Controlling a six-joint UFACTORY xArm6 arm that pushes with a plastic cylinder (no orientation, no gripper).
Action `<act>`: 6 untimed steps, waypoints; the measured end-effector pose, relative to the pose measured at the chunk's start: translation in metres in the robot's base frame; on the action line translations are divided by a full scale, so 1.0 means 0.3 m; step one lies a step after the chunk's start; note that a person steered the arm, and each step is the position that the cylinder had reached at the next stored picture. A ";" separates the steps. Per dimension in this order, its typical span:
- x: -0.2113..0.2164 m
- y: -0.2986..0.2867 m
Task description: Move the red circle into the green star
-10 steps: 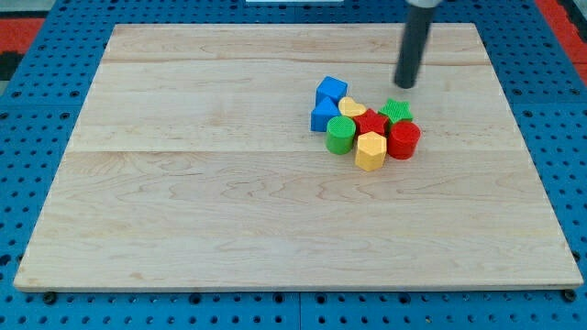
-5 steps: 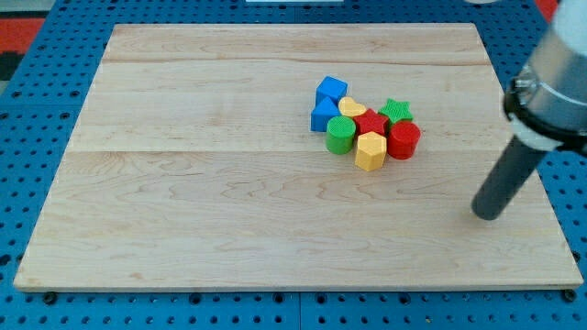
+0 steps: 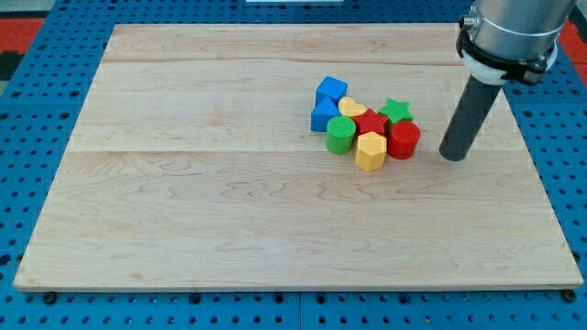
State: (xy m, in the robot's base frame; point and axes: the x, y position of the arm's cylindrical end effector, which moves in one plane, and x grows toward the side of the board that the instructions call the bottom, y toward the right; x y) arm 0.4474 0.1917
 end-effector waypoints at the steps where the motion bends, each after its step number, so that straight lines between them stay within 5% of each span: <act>1: -0.047 0.000; 2: -0.035 0.111; 3: 0.213 0.113; 4: 0.295 -0.049; 6: 0.207 -0.172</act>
State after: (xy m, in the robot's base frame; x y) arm 0.5096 0.1402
